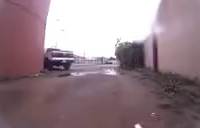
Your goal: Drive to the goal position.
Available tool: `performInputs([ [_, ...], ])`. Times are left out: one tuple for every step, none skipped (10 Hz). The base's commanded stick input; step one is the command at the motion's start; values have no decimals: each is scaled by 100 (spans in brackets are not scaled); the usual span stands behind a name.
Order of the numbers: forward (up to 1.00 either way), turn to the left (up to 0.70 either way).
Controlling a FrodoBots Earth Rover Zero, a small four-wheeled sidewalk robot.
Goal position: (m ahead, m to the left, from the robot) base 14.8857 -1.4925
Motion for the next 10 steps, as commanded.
performInputs([
  [70, 2],
  [70, 2],
  [70, 2],
  [70, 2],
  [70, 2],
  [70, 2],
  [70, 2],
  [70, 2],
  [70, 2],
  [70, 2],
])
